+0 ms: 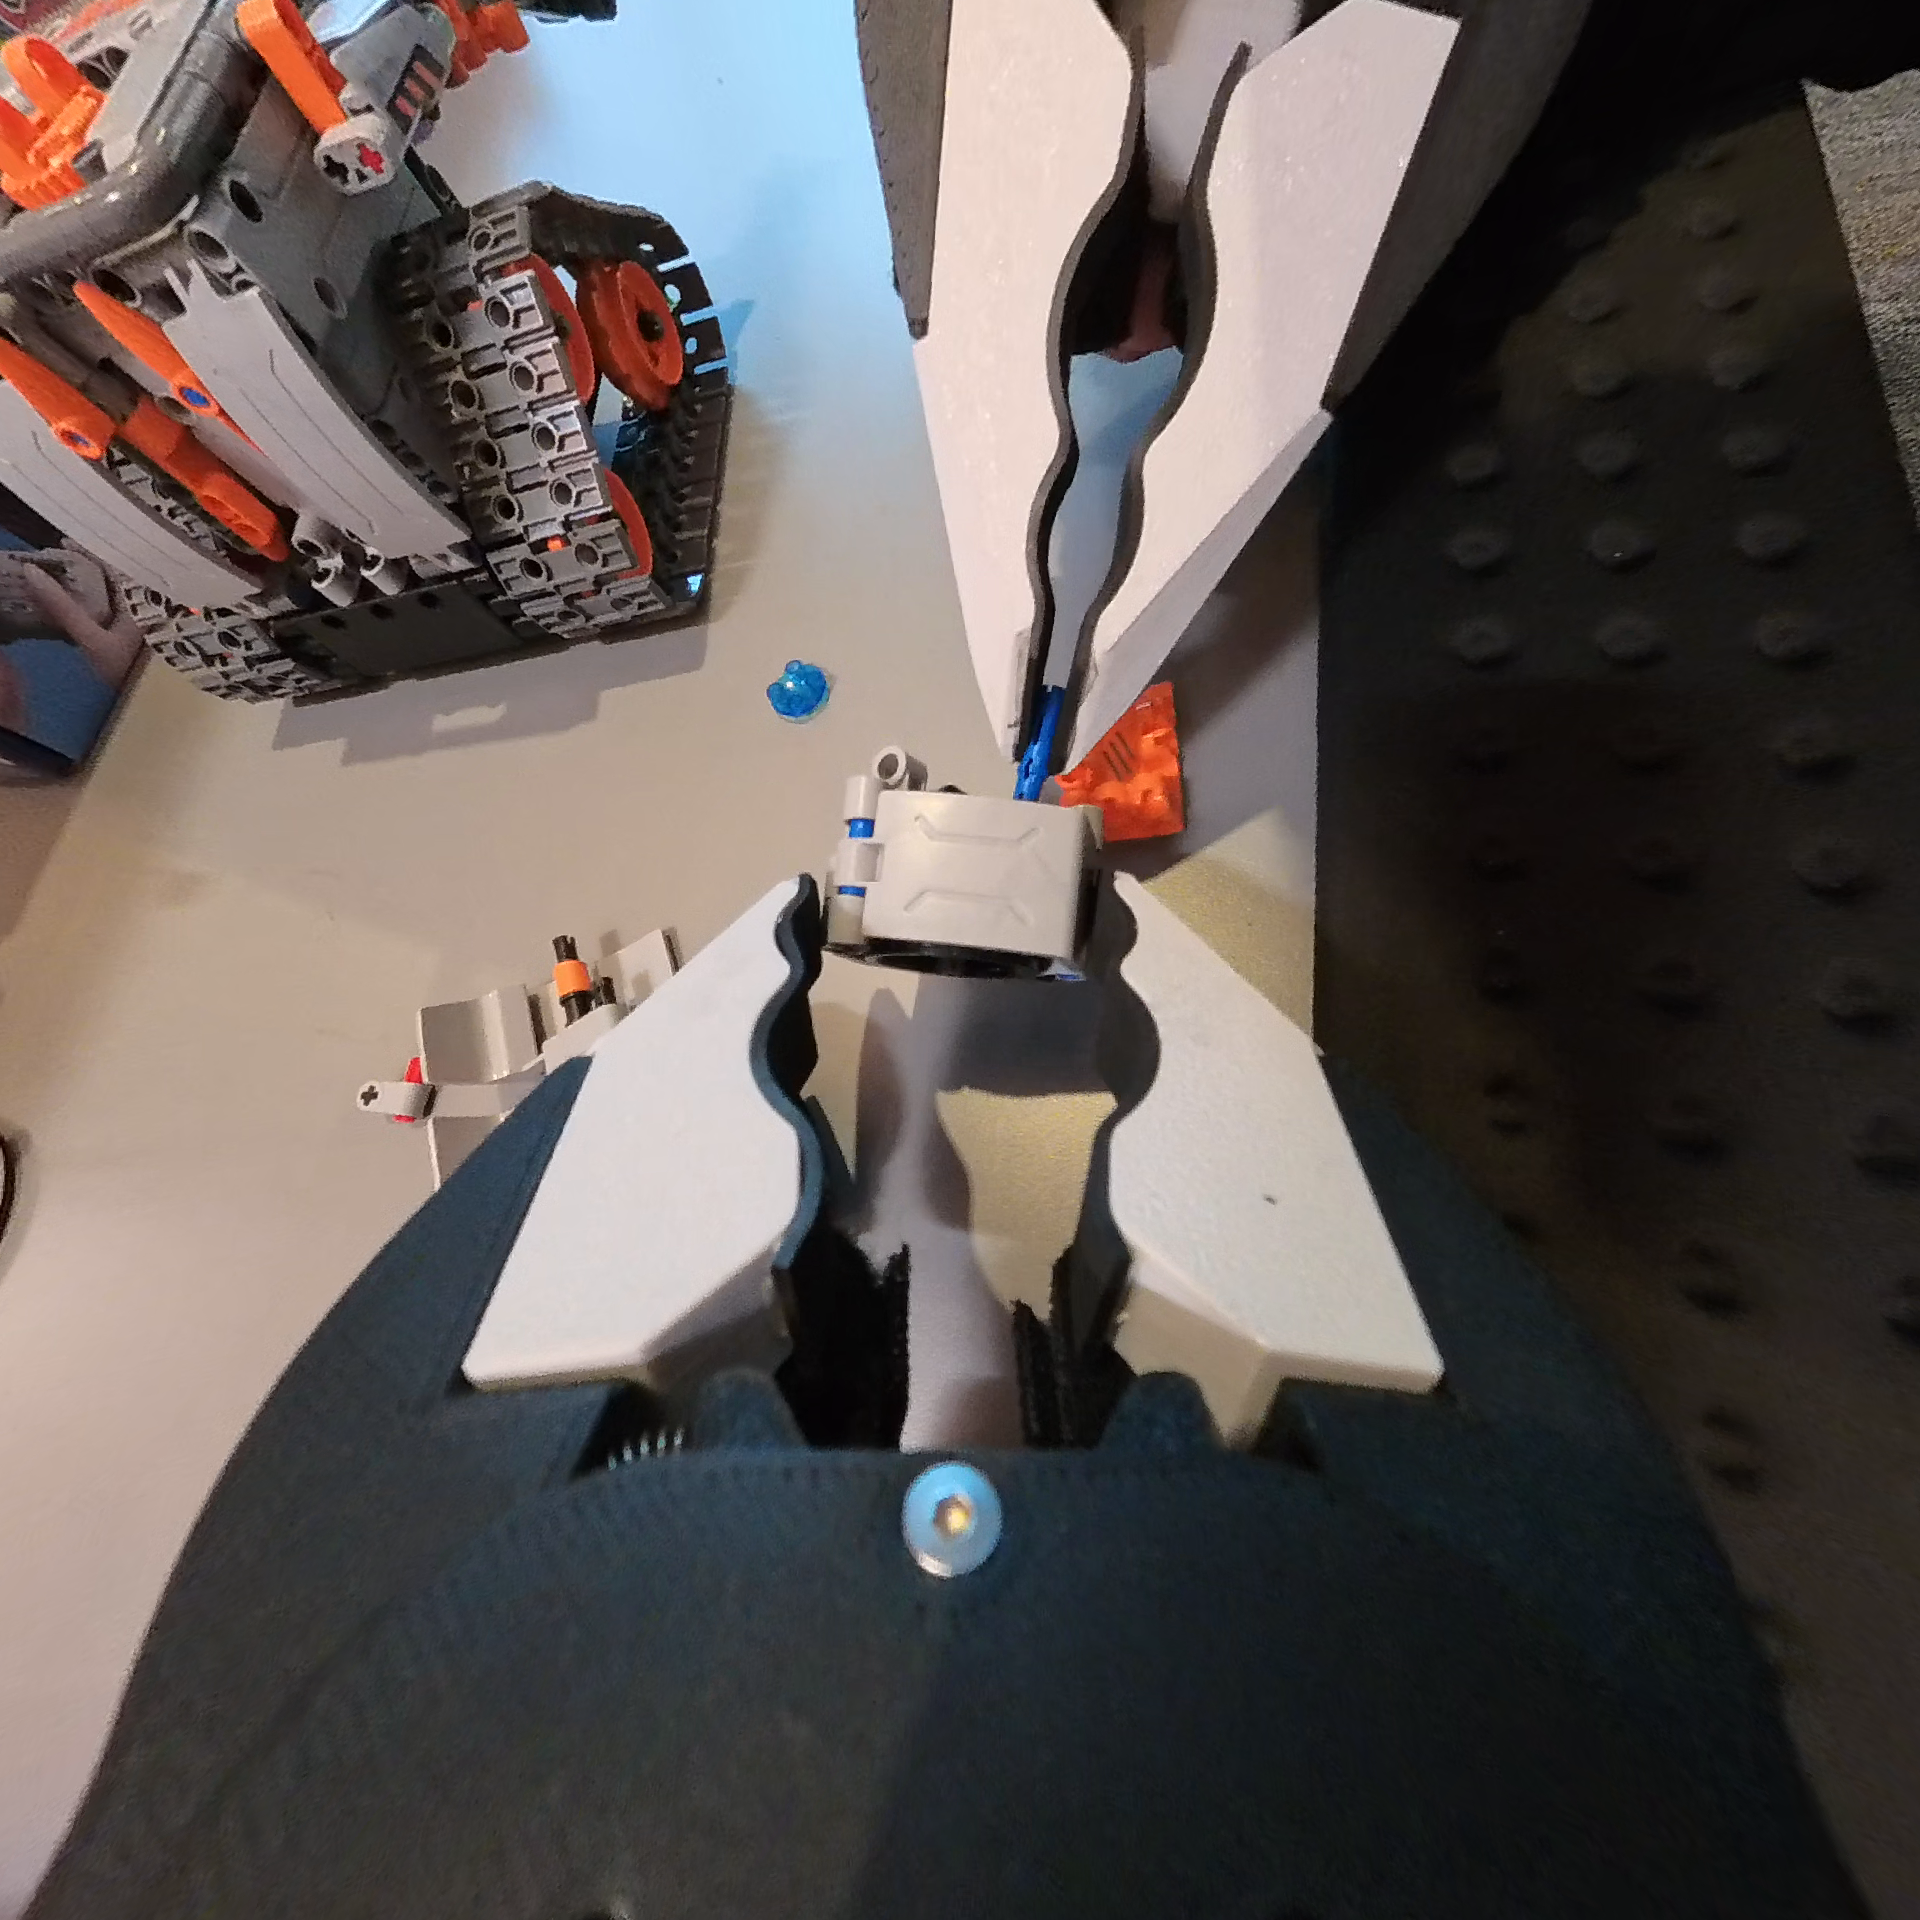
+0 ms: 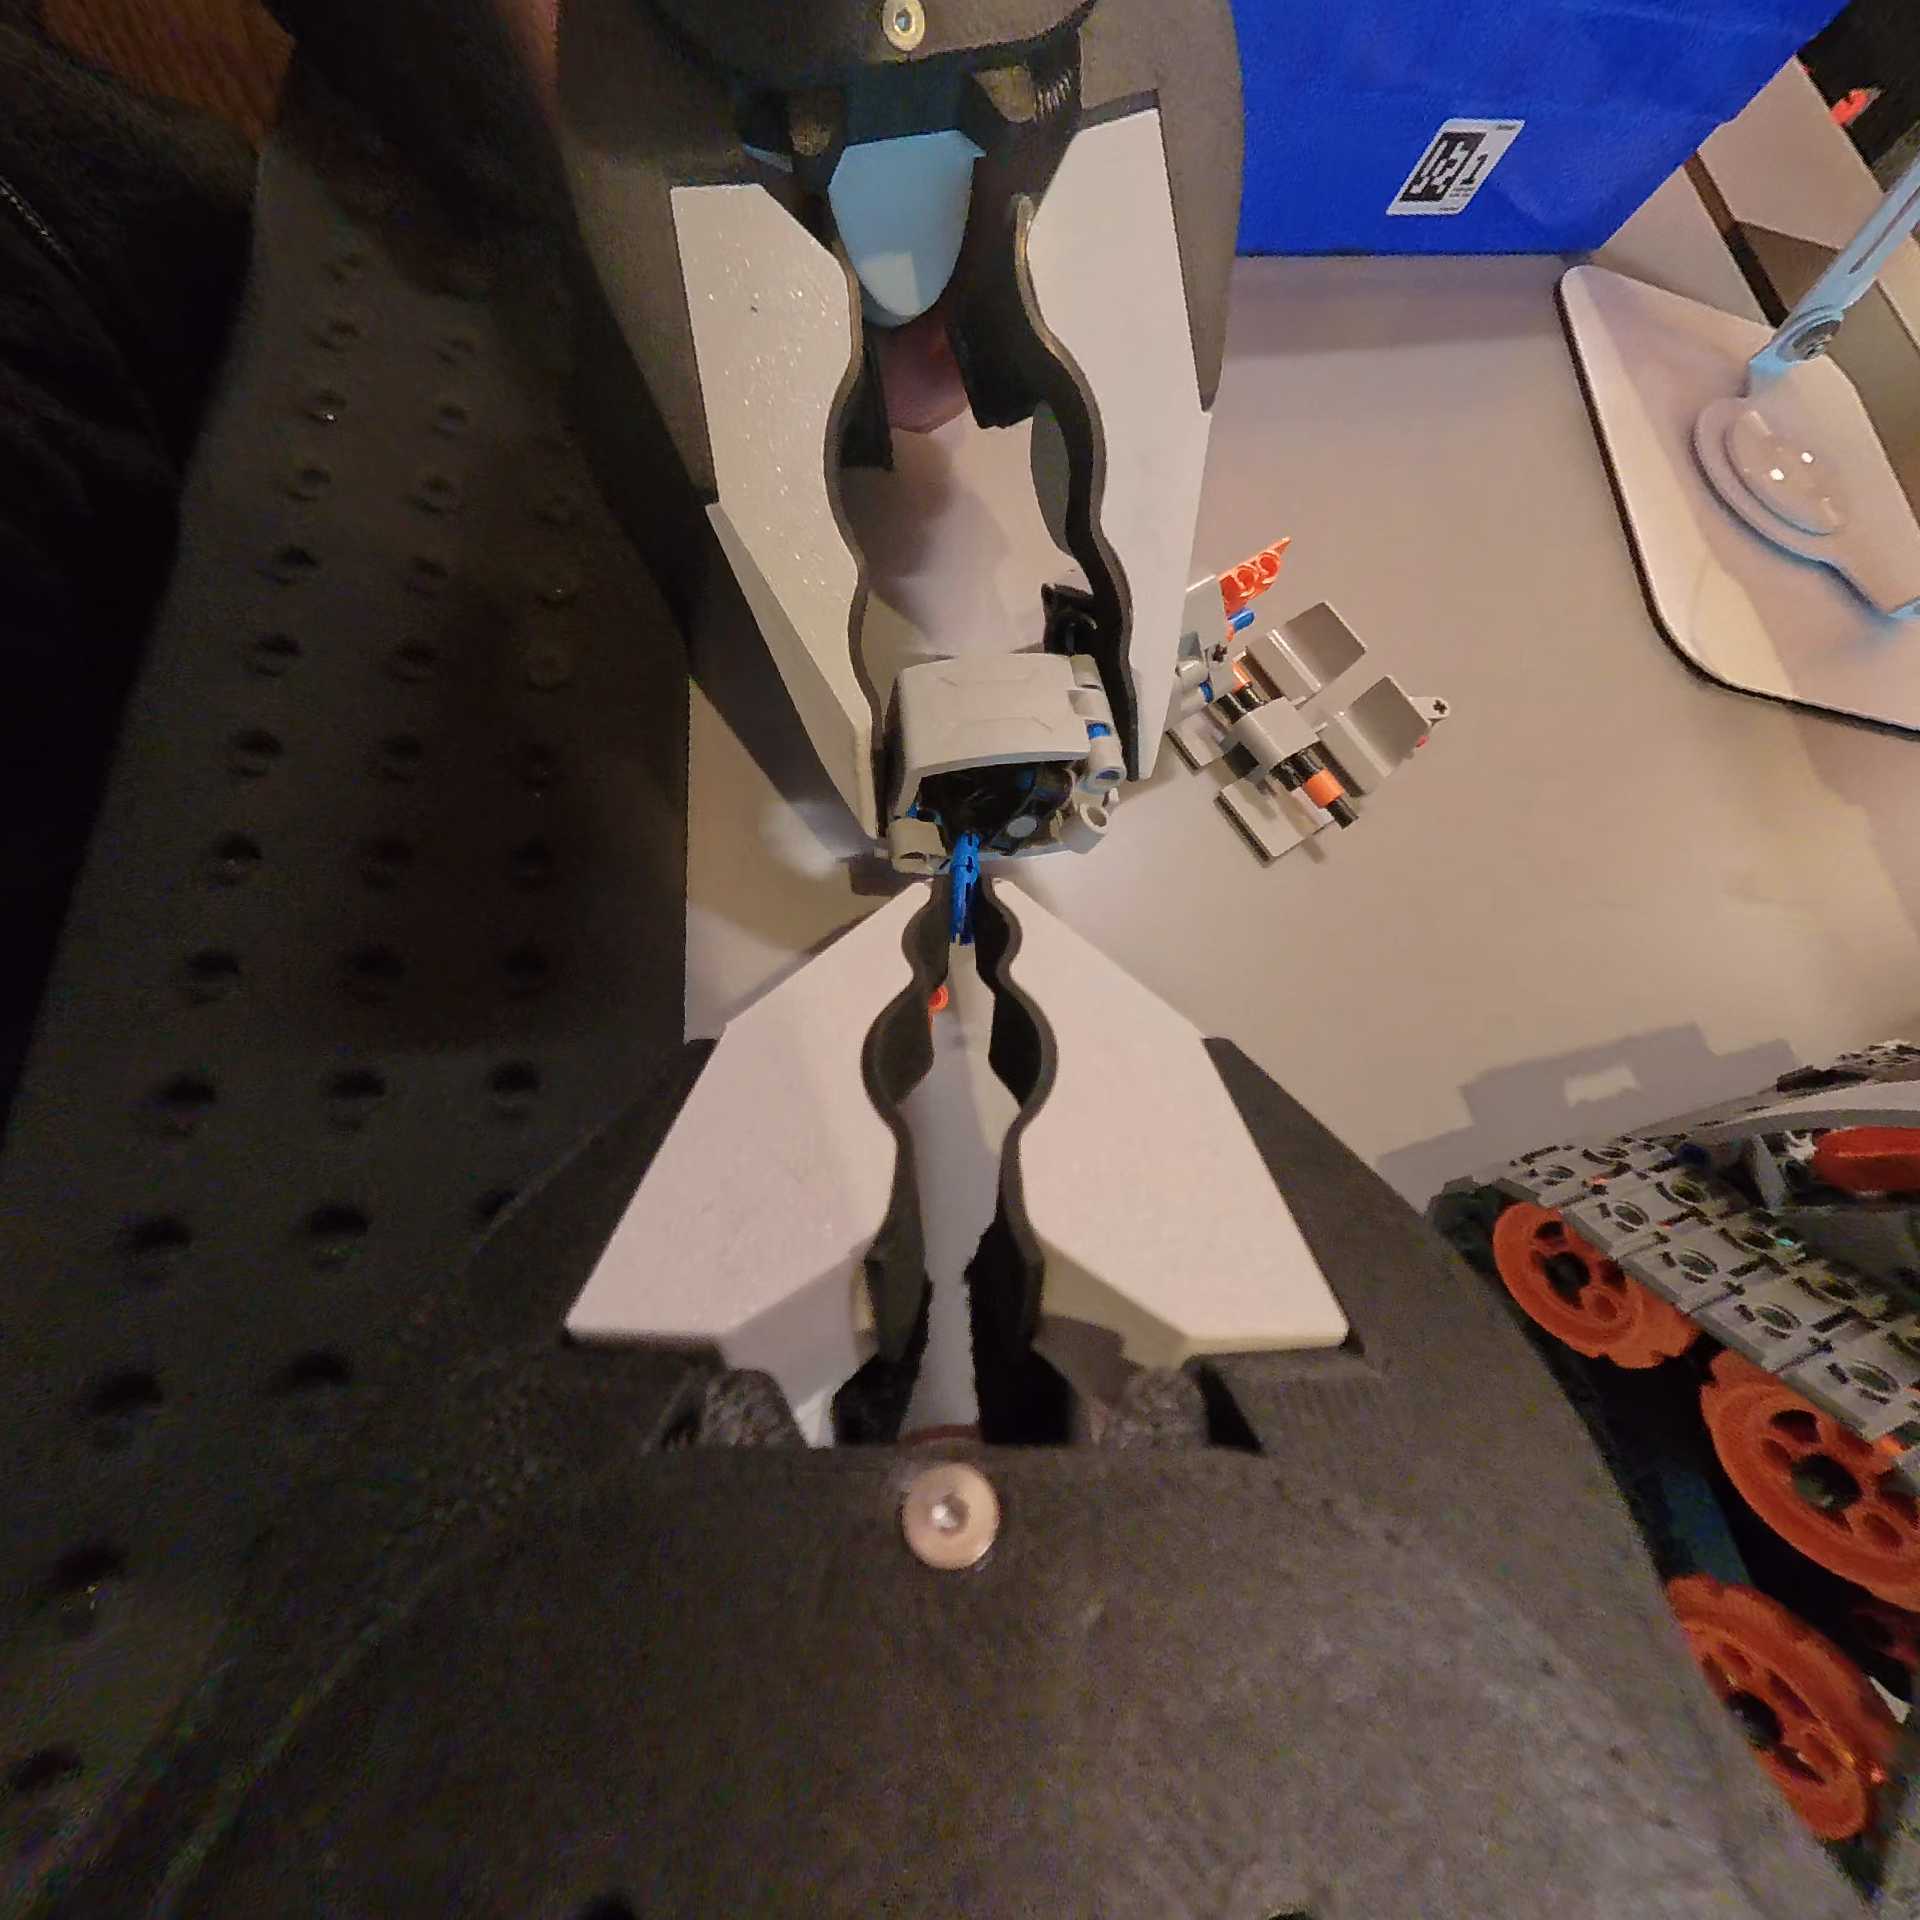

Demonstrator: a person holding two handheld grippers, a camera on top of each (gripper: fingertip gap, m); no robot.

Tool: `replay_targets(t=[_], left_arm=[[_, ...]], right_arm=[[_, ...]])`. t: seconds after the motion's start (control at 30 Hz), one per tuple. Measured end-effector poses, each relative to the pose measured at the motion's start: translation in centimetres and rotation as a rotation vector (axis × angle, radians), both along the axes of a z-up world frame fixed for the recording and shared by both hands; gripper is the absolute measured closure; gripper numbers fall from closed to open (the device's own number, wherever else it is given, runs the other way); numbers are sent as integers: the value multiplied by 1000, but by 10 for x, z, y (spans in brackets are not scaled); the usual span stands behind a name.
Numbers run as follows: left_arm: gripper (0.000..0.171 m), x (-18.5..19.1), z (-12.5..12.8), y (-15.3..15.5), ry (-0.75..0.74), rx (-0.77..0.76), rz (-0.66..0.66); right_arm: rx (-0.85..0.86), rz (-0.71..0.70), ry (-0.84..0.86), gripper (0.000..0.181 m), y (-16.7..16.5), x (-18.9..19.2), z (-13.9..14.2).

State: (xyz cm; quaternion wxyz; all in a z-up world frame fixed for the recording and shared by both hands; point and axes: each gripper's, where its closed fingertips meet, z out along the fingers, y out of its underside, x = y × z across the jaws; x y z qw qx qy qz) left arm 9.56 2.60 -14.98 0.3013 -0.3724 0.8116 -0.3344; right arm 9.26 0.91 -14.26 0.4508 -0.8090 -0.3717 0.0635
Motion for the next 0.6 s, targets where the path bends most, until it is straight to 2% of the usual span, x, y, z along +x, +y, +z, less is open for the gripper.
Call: replay_targets(t=[0.6], left_arm=[[122, -2, -1, -2, 1, -14, -14]], right_arm=[[0, 30, 29, 180, -2, -3, -1]])
